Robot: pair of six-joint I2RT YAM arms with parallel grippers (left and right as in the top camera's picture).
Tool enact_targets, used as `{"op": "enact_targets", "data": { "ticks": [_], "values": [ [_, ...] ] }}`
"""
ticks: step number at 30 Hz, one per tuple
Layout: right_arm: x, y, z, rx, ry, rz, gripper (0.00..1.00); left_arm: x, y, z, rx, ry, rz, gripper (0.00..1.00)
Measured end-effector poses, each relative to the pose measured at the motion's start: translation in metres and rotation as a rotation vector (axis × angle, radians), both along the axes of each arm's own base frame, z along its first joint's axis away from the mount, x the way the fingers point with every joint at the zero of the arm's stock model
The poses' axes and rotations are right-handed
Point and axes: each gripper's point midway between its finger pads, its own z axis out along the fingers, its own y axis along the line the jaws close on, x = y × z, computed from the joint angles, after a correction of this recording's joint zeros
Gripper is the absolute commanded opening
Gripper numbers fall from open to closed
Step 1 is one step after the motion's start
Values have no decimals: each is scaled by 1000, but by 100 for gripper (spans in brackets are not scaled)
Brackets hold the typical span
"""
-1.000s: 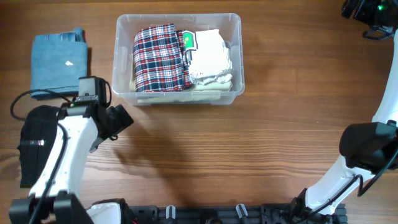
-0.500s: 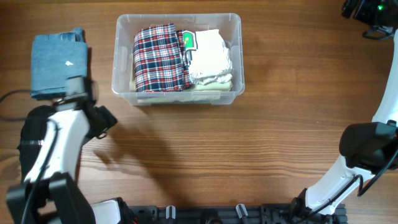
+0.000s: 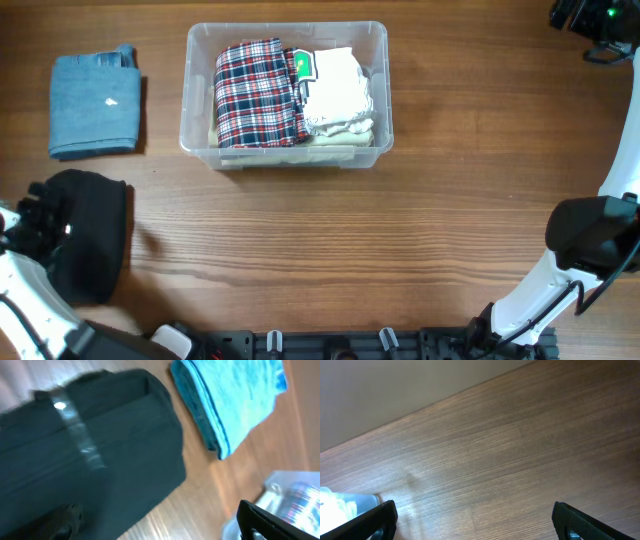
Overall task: Pack container
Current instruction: 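Move the left gripper to the black knit item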
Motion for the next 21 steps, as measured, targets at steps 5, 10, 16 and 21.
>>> {"op": "enact_targets", "data": {
  "ticks": [5, 10, 16, 21],
  "values": [
    [0, 0, 0, 0, 0, 0, 100, 17, 3, 11, -43, 1, -46, 100],
    [0, 0, 0, 0, 0, 0, 100, 28, 43, 12, -18, 72, 1, 100],
    [0, 0, 0, 0, 0, 0, 100, 7, 70, -40, -46, 253, 70, 100],
    [0, 0, 0, 0, 0, 0, 100, -4, 86, -54, 15, 337, 75, 100]
  ]
}}
